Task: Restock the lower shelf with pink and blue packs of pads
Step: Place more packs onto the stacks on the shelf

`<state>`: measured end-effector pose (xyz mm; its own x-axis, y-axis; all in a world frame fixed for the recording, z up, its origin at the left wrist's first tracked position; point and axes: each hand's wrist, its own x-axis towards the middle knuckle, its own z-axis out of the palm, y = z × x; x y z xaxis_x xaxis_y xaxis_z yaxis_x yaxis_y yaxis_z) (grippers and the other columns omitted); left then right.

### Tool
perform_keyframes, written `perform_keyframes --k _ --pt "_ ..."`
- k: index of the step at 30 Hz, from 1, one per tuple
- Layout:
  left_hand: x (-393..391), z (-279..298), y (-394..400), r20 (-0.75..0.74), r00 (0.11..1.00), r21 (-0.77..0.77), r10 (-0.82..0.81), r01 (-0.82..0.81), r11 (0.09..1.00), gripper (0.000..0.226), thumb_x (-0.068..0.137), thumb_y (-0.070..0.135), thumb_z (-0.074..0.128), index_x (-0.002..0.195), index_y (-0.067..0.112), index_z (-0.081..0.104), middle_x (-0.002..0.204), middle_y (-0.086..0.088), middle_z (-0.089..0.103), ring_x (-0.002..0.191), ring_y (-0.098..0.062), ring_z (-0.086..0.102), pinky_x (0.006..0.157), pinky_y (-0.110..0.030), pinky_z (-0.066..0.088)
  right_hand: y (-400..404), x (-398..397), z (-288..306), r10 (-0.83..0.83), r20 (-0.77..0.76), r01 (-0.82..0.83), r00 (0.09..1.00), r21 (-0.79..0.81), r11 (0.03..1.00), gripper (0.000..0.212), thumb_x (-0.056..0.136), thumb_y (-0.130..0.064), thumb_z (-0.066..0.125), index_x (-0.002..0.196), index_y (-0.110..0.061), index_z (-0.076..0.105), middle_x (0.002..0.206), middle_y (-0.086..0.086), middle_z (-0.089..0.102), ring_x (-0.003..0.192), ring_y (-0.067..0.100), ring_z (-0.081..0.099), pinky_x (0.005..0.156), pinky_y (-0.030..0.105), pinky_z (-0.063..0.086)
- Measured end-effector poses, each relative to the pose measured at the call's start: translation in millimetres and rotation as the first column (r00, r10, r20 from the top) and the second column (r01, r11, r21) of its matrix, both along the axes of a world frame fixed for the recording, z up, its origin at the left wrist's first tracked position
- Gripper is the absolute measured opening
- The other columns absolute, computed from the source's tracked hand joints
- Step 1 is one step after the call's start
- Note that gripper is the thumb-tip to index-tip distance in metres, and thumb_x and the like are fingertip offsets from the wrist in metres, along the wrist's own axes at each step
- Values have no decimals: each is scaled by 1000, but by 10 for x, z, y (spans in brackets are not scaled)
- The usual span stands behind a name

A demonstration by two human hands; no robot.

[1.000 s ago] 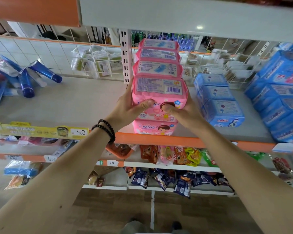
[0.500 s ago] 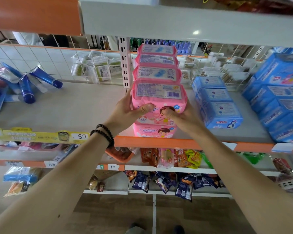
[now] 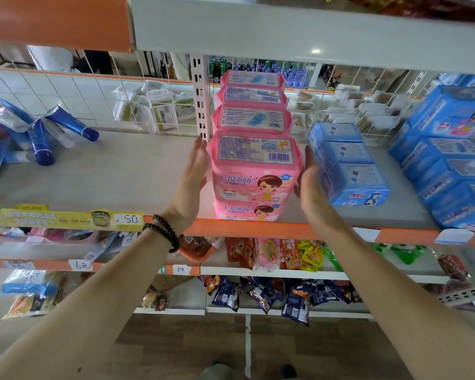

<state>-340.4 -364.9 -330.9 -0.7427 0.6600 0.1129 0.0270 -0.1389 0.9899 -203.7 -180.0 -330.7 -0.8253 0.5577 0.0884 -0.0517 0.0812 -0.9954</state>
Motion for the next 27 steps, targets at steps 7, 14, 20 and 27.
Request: perform_keyframes --k 7,14,20,27 --pt "-204 231 187 134 991 2 -5 5 1000 82 92 78 23 132 13 55 139 -4 59 130 -18 55 121 -56 26 132 -172 192 -150 93 157 984 -78 984 97 72 -95 34 147 -34 44 152 -10 46 138 4 43 118 40 32" --pt "-101 271 290 123 990 -7 -74 75 997 82 98 62 5 147 11 48 140 -11 62 128 -28 60 113 -53 41 -53 -277 290 -43 -78 24 996 -223 975 67 105 -54 9 145 -16 47 133 11 64 124 28 61 108 54 45" --pt "-51 292 344 166 986 -6 -30 32 999 76 106 54 1 142 12 53 131 -9 67 118 -25 67 102 -43 53 -80 -334 300 -29 -118 -10 993 -310 951 57 108 -44 8 115 -21 60 96 -4 77 95 15 73 82 32 60" --pt "3 292 432 221 974 -8 43 -42 999 76 105 57 5 142 11 53 132 -16 66 120 -30 65 107 -50 49 -75 -352 296 -64 -121 23 991 -310 950 65 108 -46 13 140 0 47 101 5 74 95 19 73 74 31 59"
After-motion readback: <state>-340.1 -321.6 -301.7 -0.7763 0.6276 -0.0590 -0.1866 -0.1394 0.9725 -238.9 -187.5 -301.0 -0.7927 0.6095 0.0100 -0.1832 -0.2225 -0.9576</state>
